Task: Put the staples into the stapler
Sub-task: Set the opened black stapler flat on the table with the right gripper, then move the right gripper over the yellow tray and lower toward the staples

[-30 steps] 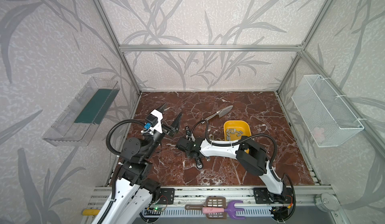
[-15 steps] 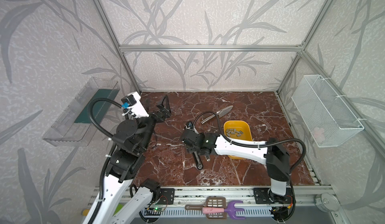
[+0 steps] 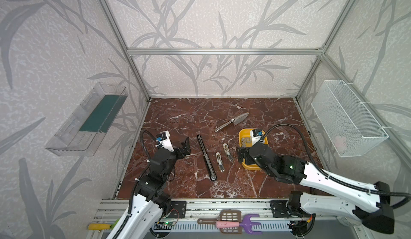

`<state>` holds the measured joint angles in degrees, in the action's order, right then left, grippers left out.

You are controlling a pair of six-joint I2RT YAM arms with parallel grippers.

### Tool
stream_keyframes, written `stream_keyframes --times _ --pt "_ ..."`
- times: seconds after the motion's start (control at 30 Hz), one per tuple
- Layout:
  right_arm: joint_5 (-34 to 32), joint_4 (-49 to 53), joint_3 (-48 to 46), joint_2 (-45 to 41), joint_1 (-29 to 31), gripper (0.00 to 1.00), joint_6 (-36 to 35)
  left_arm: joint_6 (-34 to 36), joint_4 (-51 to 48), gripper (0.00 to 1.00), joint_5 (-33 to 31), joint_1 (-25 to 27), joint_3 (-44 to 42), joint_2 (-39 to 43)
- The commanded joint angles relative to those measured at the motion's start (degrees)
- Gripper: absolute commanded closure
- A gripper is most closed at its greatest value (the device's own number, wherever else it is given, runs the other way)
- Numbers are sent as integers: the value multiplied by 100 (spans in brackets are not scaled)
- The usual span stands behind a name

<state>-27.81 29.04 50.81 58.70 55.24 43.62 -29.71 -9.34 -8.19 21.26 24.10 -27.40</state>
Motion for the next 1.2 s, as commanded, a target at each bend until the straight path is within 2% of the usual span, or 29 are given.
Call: stream_keyframes --times 0.0,0.07,0.1,0.13,0.23,0.3,0.43,0.5,0.57,0.63,0.7,0.73,0.87,0.97,1.07,1.17 --pt "1080 -207 -14 -63 -883 1 181 -579 -511 1 -550 -8 629 14" --pt "1477 -386 -17 20 -1163 1 -293 -1152 -1313 1 -1109 -14 1051 -145" --pt "1430 -496 -2 36 -1174 1 -759 -1287 -1705 1 -1199 -10 1303 -213" --pt "1221 -513 -15 45 -1175 1 -889 -1450 -1934 1 -1346 5 1403 -242" --pt "1174 -912 -278 -65 -1195 1 -1283 -1773 -1540 1 -1575 10 1024 -153" --pt "1157 -487 -210 -24 -1289 1 -1186 -1844 -1176 1 -1583 3 728 -96" --pt "507 371 -158 139 -1323 2 -893 -1637 -1563 1 -2064 1 619 183" --pt "389 449 -312 199 -1353 11 -892 -1279 -1811 1 -2464 -1 648 360" --pt "356 522 -423 368 -1423 21 -824 -1363 -2218 1 -3019 1 741 415" --pt "702 390 -449 680 -1592 31 -893 -1544 -2594 1 -3361 -12 849 310" --pt "913 305 -425 992 -1700 45 -849 -1631 -2617 1 -3313 -3 869 204" --pt "950 312 -414 1133 -1701 47 -774 -1686 -2603 1 -3255 1 869 77" --pt "1282 357 -405 1398 -1701 47 -760 -2164 -2898 1 -3284 1 962 -96" --pt "1290 529 -471 1361 -1701 51 -503 -2239 -3037 1 -3290 1 959 -67" --pt "1750 160 -895 1219 -1692 50 -402 -2085 -3023 1 -3232 -3 782 64" --pt "1898 93 -1252 1071 -1683 50 -345 -2274 -3474 1 -3349 1 684 209"
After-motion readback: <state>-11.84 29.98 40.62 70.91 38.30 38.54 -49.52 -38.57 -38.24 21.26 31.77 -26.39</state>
